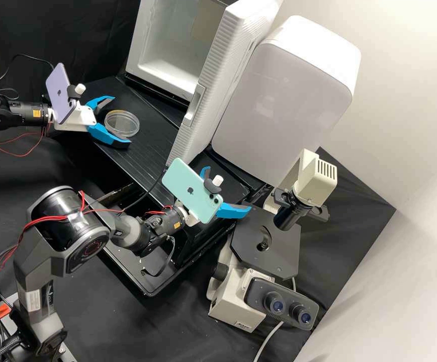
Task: Place the petri dish in the incubator
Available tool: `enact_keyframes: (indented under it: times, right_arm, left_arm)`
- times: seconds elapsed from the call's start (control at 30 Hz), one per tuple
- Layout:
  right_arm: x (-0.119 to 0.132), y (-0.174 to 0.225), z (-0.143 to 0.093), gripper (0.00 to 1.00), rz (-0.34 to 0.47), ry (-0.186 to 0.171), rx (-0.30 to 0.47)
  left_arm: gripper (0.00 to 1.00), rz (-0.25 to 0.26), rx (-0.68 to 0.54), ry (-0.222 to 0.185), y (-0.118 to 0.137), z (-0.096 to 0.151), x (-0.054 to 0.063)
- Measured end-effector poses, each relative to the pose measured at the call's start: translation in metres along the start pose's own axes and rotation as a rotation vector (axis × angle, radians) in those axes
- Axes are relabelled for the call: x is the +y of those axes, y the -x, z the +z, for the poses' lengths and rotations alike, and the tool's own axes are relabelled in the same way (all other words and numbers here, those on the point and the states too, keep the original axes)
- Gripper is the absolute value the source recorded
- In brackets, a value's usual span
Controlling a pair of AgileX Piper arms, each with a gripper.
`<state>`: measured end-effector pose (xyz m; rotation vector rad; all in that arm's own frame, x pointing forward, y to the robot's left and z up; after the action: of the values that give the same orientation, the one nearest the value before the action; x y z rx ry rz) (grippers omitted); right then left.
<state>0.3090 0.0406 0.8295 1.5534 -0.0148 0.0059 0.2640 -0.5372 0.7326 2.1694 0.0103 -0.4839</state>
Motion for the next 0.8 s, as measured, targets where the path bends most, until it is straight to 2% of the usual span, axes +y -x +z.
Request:
enact_keyframes:
  times: [0.1,0.27,0.37,0.6,0.63,0.8]
  right_arm:
    - [0.0000,0.0000,0.0000,1.00,0.000,0.000,0.000]
    - [0.0000,0.0000,0.0000,1.00,0.000,0.000,0.000]
    - [0.0000,0.0000,0.0000,1.00,0.000,0.000,0.000]
    - [0.0000,0.0000,0.0000,1.00,0.000,0.000,0.000]
    - [0.0000,0.0000,0.0000,1.00,0.000,0.000,0.000]
    - [0.0000,0.0000,0.0000,1.00,0.000,0.000,0.000]
  left_arm:
    - [1.00,-0.007,-0.005,0.013,-0.0004,-0.0007,-0.0008]
    - [1.00,-0.025,-0.007,0.081,-0.0015,-0.0019,-0.0038]
    - [1.00,-0.032,-0.010,0.102,-0.0017,-0.0034,-0.0041]
    - [1.00,-0.035,-0.026,0.101,-0.0019,-0.0052,-0.0036]
    - [0.00,-0.035,-0.029,0.107,-0.0019,-0.0053,-0.0036]
    - [0.00,-0.033,-0.029,0.105,-0.0020,-0.0062,-0.0033]
